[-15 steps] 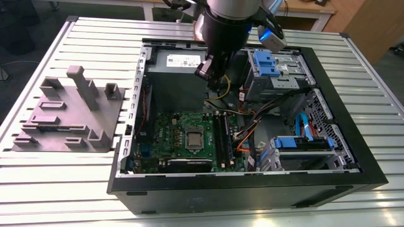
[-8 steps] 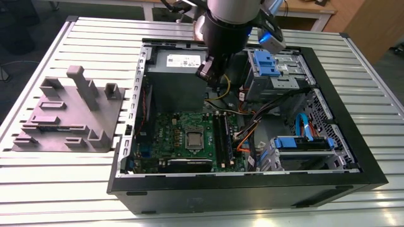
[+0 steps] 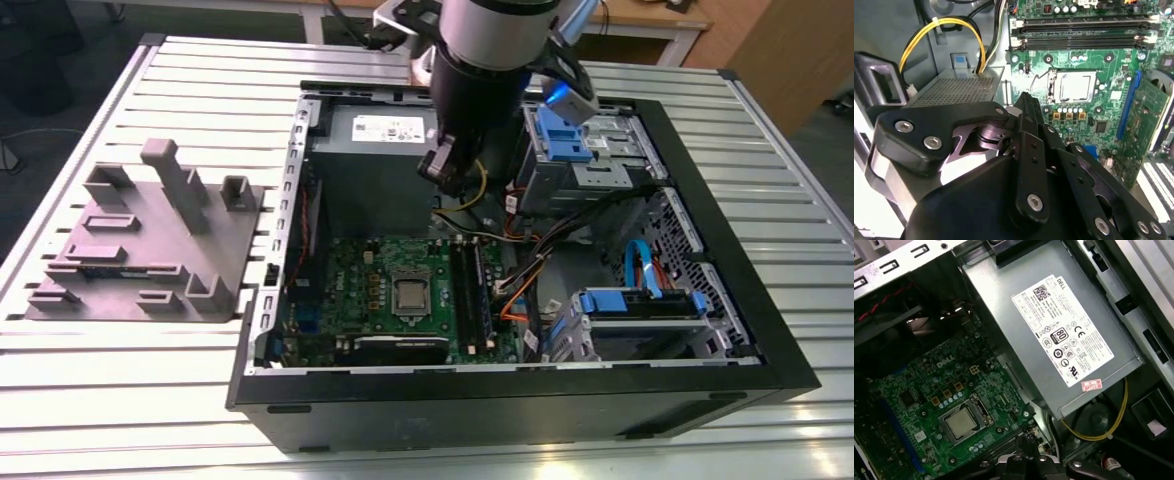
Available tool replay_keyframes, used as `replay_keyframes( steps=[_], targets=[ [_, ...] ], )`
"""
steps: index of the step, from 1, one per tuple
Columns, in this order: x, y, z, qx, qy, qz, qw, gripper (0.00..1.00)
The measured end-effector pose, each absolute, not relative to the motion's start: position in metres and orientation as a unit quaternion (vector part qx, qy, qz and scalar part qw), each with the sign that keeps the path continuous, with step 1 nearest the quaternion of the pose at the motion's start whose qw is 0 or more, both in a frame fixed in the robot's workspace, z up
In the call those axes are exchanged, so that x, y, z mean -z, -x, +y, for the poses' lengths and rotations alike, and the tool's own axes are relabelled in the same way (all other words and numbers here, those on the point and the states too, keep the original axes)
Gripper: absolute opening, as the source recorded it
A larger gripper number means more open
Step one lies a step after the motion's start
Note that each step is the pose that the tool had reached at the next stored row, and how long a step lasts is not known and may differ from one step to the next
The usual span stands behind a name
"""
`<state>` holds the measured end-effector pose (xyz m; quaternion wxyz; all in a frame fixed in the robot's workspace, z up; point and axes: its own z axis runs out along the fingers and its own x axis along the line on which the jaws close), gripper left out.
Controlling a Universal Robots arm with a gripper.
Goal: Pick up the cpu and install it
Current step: 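Install the first cpu locking lever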
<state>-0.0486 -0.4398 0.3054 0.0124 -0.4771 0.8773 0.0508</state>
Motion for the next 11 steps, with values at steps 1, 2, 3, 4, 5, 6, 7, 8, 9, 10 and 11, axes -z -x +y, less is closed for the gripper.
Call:
replay_keyframes(
  steps=[1,2,3,4,5,6,7,8,9,10,11],
  targets=[
    [-0.304,0.048,-0.44,-0.052,0.477,0.877,0.013,0.1],
    [-0.303,0.047,-0.441,-0.053,0.477,0.877,0.013,0.1],
    [-0.301,0.046,-0.441,-0.054,0.477,0.877,0.014,0.1],
    [-0.3,0.045,-0.442,-0.055,0.477,0.877,0.015,0.1],
    [-0.299,0.045,-0.442,-0.057,0.477,0.877,0.016,0.1],
    [-0.297,0.045,-0.442,-0.058,0.477,0.877,0.016,0.1],
    [-0.295,0.045,-0.442,-0.059,0.477,0.877,0.017,0.1],
    [-0.294,0.045,-0.442,-0.06,0.477,0.877,0.017,0.1],
    [-0.292,0.045,-0.443,-0.061,0.477,0.876,0.018,0.1],
    [-0.29,0.045,-0.443,-0.061,0.478,0.876,0.018,0.1],
    [-0.288,0.045,-0.443,-0.061,0.478,0.876,0.018,0.1]
  ],
)
